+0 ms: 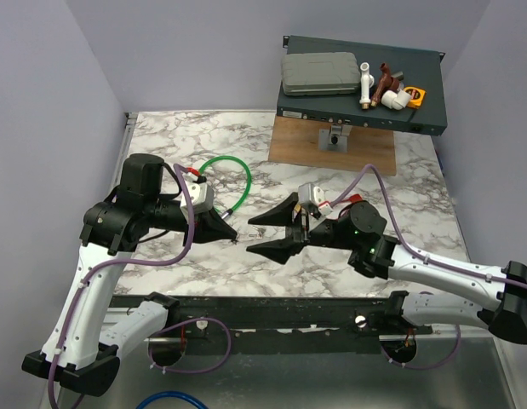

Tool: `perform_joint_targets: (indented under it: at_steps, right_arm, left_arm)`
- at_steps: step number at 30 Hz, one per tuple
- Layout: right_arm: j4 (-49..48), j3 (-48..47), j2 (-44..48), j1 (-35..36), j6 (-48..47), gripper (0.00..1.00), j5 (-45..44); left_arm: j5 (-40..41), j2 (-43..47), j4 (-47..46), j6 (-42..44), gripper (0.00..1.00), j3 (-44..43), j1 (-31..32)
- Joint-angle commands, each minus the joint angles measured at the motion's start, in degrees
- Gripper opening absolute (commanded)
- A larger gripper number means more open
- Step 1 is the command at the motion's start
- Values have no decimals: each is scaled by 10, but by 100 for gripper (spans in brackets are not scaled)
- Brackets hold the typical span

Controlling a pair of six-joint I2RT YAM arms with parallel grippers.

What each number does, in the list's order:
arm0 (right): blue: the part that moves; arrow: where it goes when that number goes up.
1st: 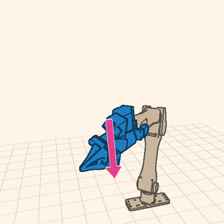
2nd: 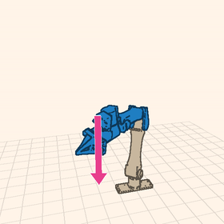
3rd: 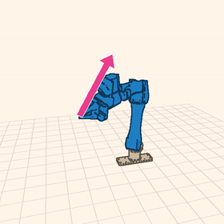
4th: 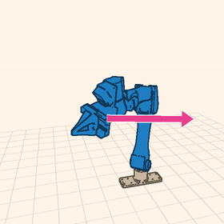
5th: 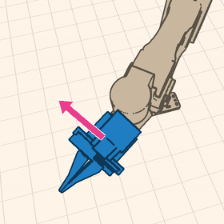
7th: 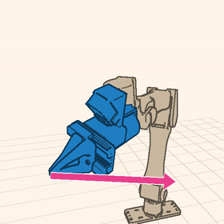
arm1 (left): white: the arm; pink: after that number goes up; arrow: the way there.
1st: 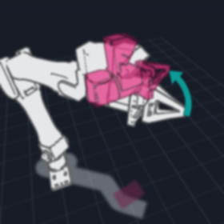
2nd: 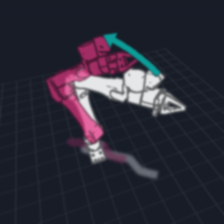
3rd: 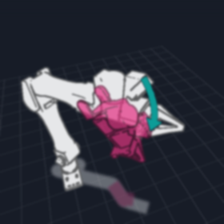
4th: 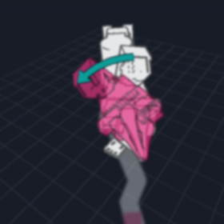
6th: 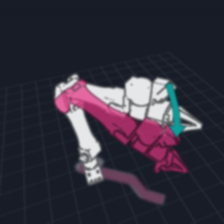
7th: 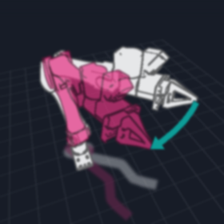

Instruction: Unlock with the key

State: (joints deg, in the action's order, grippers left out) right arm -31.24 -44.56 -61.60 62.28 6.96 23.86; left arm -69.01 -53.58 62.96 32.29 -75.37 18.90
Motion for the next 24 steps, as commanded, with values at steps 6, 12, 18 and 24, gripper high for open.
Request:
perform_joint_targets:
  at_steps: [6,12,18,24]
  right_arm:
    - [-60,-34,-64,-43,70,48,144]
    - [-76,-40,-78,-56,93,44,167]
    - [-102,-51,-109,-57,126,38,198]
    - [-102,-60,-129,-56,138,35,215]
  left_arm:
    - [-15,6,17,5,0,-16,4]
    - [-16,8,15,5,0,-18,4]
    - [-17,8,4,-6,0,-18,4]
    - [-16,8,-5,-14,0,-17,5]
